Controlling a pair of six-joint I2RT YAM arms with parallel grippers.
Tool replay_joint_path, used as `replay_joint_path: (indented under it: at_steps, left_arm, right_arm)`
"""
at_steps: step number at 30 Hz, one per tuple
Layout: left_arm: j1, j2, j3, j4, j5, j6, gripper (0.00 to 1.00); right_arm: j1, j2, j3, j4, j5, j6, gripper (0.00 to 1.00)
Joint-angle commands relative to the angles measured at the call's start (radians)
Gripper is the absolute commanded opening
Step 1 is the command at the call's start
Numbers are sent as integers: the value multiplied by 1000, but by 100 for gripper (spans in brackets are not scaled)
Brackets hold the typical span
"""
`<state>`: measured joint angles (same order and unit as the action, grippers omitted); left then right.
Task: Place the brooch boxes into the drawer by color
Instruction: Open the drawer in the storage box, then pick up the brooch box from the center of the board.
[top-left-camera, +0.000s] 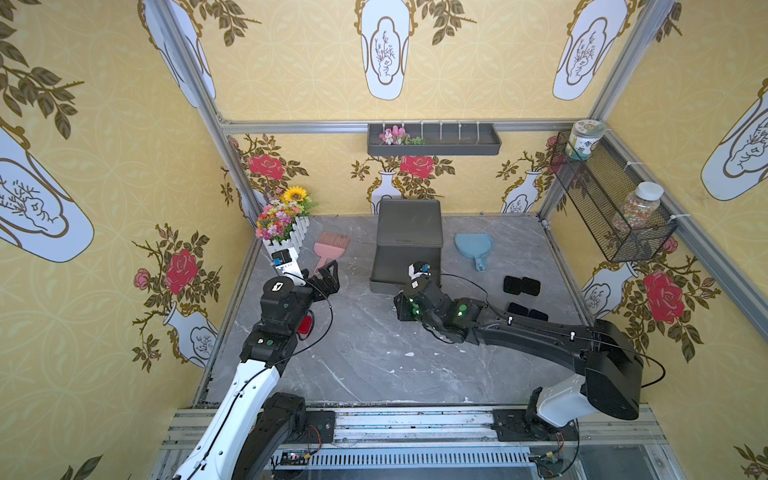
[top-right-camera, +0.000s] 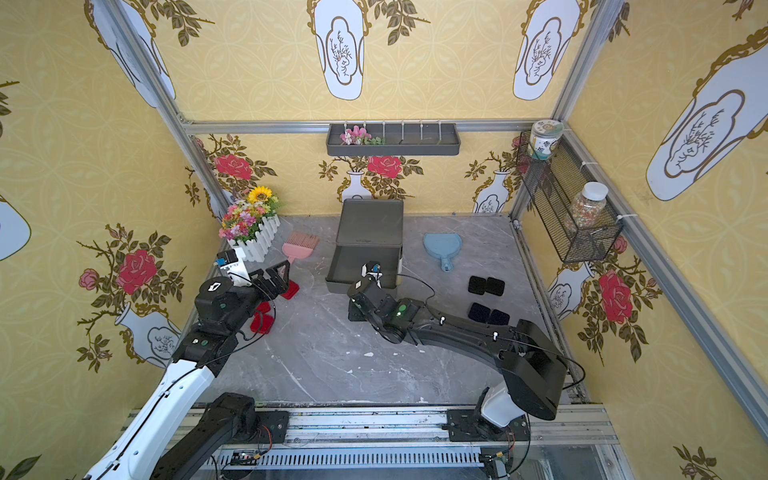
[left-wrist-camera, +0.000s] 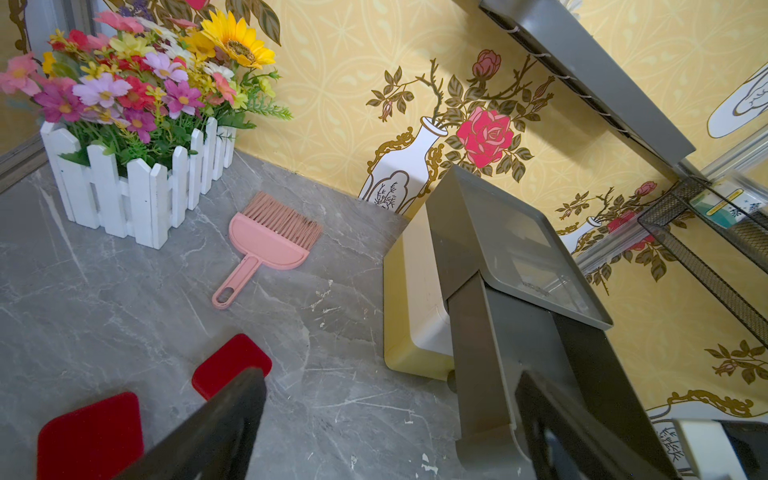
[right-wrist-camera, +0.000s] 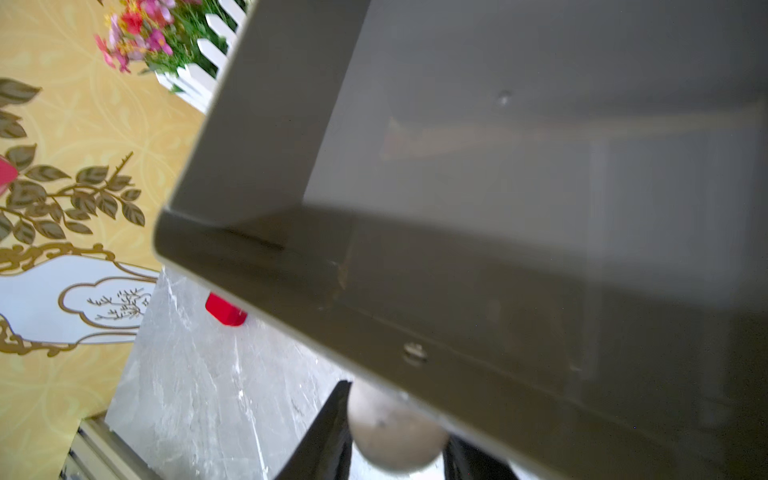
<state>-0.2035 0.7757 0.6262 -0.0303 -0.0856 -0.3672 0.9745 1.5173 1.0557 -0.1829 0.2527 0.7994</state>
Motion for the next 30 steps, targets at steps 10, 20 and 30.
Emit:
replay_joint_path:
  at_steps: [10,20,30]
  left_arm:
    - [-1,-4,-5,-4,-10,-3,100]
    - [-1,39,31,-16,54,-31,100]
    - [-2,254,19,63,226,-113,100]
  right_arm:
    - [32,-67,-1,-25,15,-88,82]
    - [49,-306,100,-497,223,-129,93]
    - [-546,-434,131,-837,43,-191,100]
